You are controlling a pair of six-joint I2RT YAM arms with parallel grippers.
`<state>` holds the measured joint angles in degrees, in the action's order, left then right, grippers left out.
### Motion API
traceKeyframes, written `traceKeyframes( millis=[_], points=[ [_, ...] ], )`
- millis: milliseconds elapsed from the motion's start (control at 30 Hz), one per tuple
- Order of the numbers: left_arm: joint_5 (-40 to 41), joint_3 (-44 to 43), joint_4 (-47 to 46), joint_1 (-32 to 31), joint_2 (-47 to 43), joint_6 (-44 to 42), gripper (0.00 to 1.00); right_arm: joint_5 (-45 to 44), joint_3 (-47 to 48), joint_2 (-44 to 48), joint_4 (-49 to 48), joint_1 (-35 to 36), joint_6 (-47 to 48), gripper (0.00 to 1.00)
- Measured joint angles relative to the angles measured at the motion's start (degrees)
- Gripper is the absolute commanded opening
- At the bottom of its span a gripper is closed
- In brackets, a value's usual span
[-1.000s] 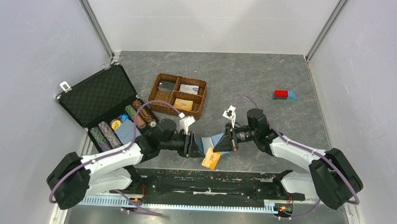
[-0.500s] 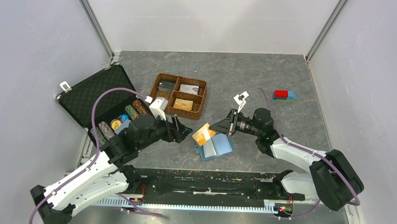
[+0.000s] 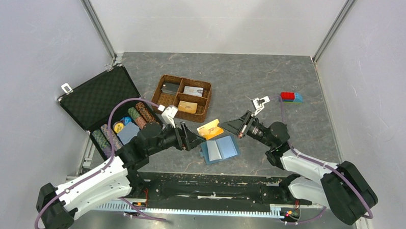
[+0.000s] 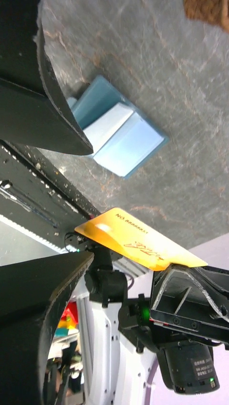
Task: Take the credit cards out of the card holder
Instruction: Place the credit card in the storage box.
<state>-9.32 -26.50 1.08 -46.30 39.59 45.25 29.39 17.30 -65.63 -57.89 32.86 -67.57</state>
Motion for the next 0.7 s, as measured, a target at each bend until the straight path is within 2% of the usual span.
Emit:
traceKeyframes(
  millis=[100, 167, 267, 467, 700],
  points=[
    [-2.0, 1.4, -5.8, 0.0, 2.2, 2.3, 0.47, 0.0, -0.8, 1.1, -1.7, 0.0, -1.2, 0.0],
    [-3.1, 1.6, -8.3, 0.0, 3.3, 3.6, 0.35, 0.1, -1.4, 1.3, -2.6, 0.0, -1.8, 0.0],
    [-3.9, 1.6, -11.3, 0.0, 4.0, 4.8, 0.23, 0.8, -2.1, 1.4, -2.9, 0.0, -1.9, 0.0],
    [-5.1, 1.6, -12.7, 0.2, 4.0, 5.5, 0.06, 3.9, -3.5, 2.3, -2.9, -0.1, 0.3, 0.0],
    [-9.0, 1.6, -12.4, 1.5, 4.3, 5.7, 0.04, 8.0, -4.0, 2.7, -2.8, -0.5, 3.8, 0.0]
  ],
)
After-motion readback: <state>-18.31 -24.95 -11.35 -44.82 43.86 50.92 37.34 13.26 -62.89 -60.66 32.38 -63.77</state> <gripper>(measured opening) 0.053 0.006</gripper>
